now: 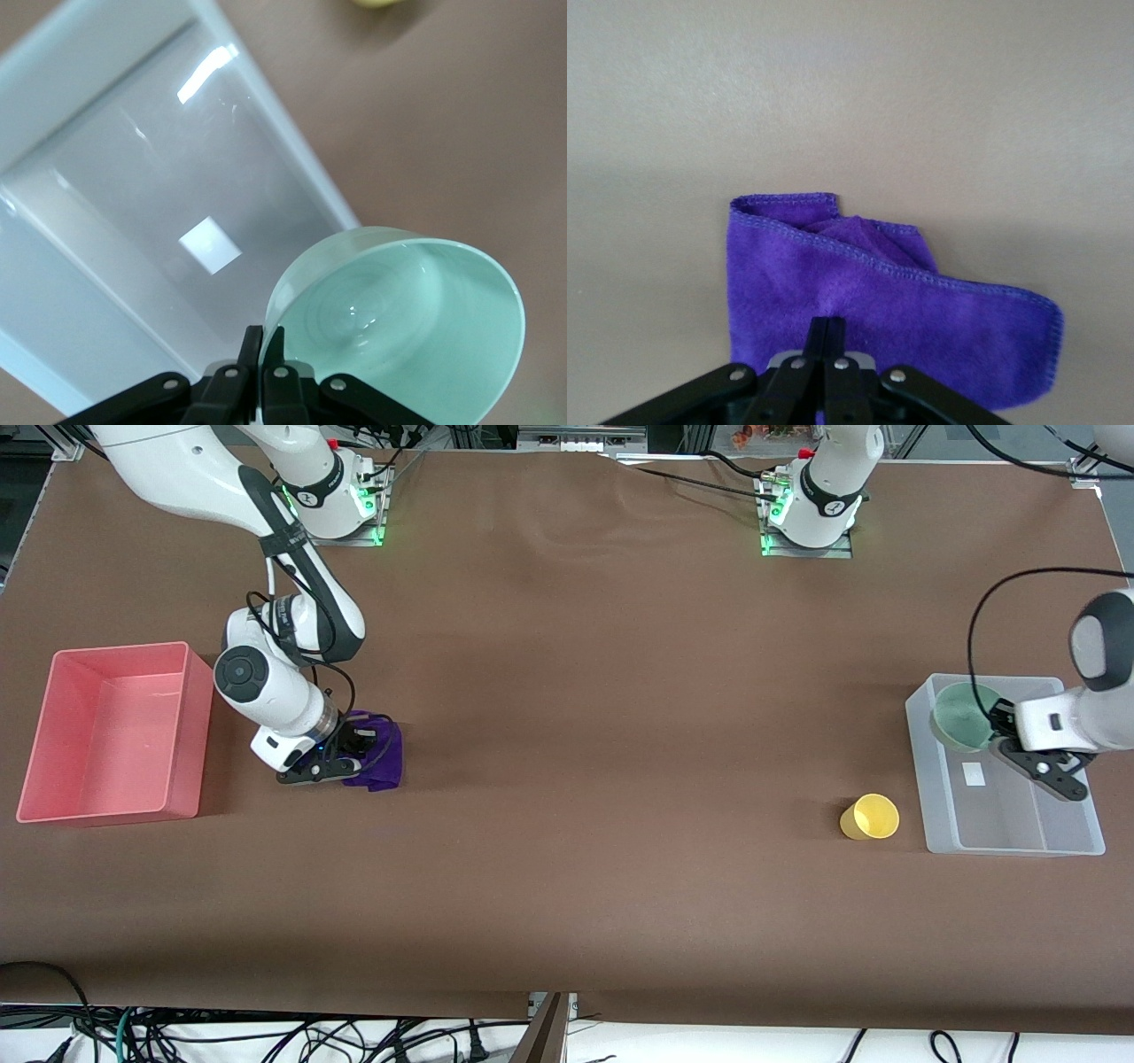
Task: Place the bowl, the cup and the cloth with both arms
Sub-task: 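Carry the bowl into the clear bin while the right gripper grasps the cloth, then release the bowl in the clear bin while the right gripper carries the cloth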
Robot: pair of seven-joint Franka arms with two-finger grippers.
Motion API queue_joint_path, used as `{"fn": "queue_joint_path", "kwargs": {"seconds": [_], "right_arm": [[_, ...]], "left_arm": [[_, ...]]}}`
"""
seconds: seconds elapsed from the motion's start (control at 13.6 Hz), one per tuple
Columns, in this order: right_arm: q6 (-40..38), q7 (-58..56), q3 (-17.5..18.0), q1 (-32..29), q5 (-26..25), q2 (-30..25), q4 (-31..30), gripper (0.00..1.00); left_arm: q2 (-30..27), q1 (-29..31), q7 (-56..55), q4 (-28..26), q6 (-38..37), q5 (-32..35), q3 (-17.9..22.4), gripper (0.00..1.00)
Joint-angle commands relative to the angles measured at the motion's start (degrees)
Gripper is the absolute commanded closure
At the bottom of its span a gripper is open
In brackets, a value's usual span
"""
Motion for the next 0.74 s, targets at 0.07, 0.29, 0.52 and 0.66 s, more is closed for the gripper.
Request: {"fn": "queue_joint_path", "kwargs": {"seconds": [0.07, 0.29, 0.52, 0.66], "right_arm": [[-5.14, -0.78, -0.06, -0.30, -0.61, -1.61, 2.44, 1.00], [-5.85, -1.05, -0.15, -0.48, -0.70, -2.75, 2.62, 1.00], [-19.15, -3.93, -1.11, -0.74, -0.97, -4.77, 9.79, 1.00], [-29.01, -4.91, -2.08, -1.01, -1.05, -4.95, 17.35, 1.00]], "left_arm": [[11.98, 5.86, 1.46, 9.00, 1.71, -0.93, -0.93, 1.00], [15.51, 7.18, 1.55, 9.81, 4.07, -1.37, -0.93, 1.00], [15.17, 7.18, 1.37, 9.98, 4.26, -1.46, -0.93, 0.24], [12.47, 6.92, 1.37, 9.98, 3.04, -1.37, -1.45, 0.00]]}}
